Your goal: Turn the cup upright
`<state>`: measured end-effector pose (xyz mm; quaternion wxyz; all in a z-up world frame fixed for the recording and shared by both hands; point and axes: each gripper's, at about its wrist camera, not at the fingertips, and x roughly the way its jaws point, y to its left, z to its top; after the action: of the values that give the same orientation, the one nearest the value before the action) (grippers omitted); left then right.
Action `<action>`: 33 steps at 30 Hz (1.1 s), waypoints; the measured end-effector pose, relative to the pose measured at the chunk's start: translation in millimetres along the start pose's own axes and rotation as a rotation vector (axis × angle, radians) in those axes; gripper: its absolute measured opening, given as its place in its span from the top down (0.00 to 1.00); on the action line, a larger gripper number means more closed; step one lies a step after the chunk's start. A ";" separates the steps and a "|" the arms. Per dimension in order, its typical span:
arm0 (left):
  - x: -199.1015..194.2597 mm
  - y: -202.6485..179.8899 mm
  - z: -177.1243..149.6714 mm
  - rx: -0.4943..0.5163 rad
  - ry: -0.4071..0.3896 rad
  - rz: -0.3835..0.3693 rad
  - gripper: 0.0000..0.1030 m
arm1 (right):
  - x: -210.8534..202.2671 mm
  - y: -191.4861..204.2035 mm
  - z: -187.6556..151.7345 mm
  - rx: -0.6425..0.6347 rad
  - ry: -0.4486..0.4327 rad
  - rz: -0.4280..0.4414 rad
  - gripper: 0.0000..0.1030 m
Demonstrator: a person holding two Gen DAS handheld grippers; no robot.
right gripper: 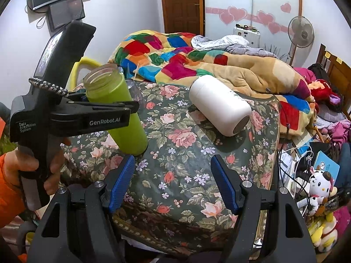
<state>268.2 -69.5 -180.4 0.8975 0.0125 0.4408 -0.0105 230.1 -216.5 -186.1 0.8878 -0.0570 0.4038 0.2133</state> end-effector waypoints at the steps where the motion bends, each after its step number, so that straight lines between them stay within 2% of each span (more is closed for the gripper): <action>1: -4.0 0.7 0.8 0.012 0.001 -0.005 0.34 | -1.8 0.4 0.3 0.000 -0.005 0.000 0.33; 4: -27.5 3.9 1.3 0.032 -0.027 -0.028 0.33 | -12.6 2.6 2.9 0.002 -0.029 -0.001 0.33; 8: -83.9 7.8 0.5 0.064 -0.128 -0.062 0.32 | -39.2 8.8 9.3 0.001 -0.095 -0.002 0.33; 12: -152.0 19.2 -6.1 0.054 -0.295 -0.059 0.22 | -75.1 16.3 18.6 0.007 -0.190 0.013 0.33; 17: -225.2 32.3 -24.7 0.019 -0.480 -0.035 0.19 | -135.2 33.7 26.9 0.005 -0.363 0.016 0.33; 20: -260.8 38.3 -41.0 -0.003 -0.579 -0.030 0.13 | -166.9 45.0 26.0 0.009 -0.464 0.017 0.32; 22: -276.7 39.8 -50.1 -0.017 -0.625 -0.032 0.11 | -188.7 52.5 22.8 0.018 -0.541 0.015 0.28; 25: -298.1 41.4 -65.6 -0.039 -0.687 -0.016 0.09 | -211.9 63.2 17.1 0.020 -0.625 0.019 0.27; 29: -316.3 39.9 -86.0 -0.065 -0.753 0.003 0.01 | -229.1 76.9 9.3 0.016 -0.693 0.017 0.25; 33: -322.7 40.6 -98.7 -0.072 -0.771 -0.001 0.00 | -232.9 87.3 -1.6 0.019 -0.732 -0.007 0.18</action>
<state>-5.9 -23.3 15.2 0.9972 -0.0242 0.0714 0.0007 56.2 -215.6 -8.3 0.9748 0.0301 0.0610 0.2127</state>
